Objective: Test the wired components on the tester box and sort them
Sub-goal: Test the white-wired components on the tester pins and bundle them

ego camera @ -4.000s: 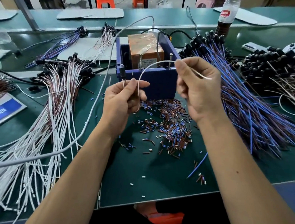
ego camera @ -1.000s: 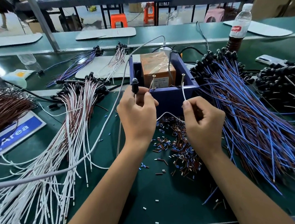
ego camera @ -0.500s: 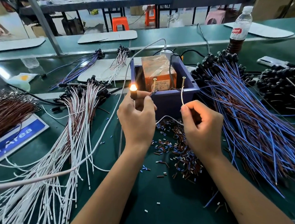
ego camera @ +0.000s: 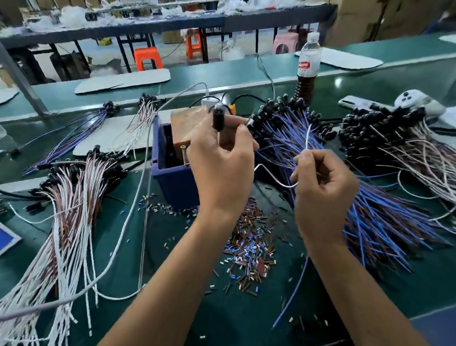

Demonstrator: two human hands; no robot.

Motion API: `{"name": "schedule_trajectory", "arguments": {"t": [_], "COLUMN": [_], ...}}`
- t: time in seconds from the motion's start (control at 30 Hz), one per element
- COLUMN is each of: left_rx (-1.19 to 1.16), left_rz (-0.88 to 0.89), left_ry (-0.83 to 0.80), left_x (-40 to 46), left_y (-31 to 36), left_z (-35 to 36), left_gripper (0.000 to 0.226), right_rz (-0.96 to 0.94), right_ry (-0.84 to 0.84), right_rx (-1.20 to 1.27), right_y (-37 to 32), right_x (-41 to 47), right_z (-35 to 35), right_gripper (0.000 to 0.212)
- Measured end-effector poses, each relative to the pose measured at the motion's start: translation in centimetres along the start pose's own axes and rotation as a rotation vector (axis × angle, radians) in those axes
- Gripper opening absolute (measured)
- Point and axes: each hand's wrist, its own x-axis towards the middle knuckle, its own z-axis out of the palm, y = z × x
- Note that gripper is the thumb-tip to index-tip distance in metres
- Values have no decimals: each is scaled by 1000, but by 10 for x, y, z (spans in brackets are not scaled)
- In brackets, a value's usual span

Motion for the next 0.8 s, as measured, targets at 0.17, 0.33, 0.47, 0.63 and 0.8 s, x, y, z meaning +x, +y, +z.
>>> {"name": "schedule_trajectory", "arguments": {"t": [0.17,0.33,0.47,0.63,0.8], "left_rx": [-69,-268,-271,-421,-922], "left_rz": [-296,-676,-802,-929,-1191], "left_ry": [-239,-502,-630,-698,-623], "left_x": [-5,-21,-41,-69,-68], "left_y": [17,31,43,58,73], "left_z": [88,188,254,301,323], "left_gripper": [15,7,10,31,31], "right_rz": [200,342,202,-285,70], "right_ry": [233,622,844,345,-44], "right_rx": [91,68,-441,-880,-658], "right_y": [5,12,15,5,-2], "right_x": [64,119,128,126,133], "right_z": [-84,-185,-252,-254,-252], "right_gripper": [28,13,60,46,26]}}
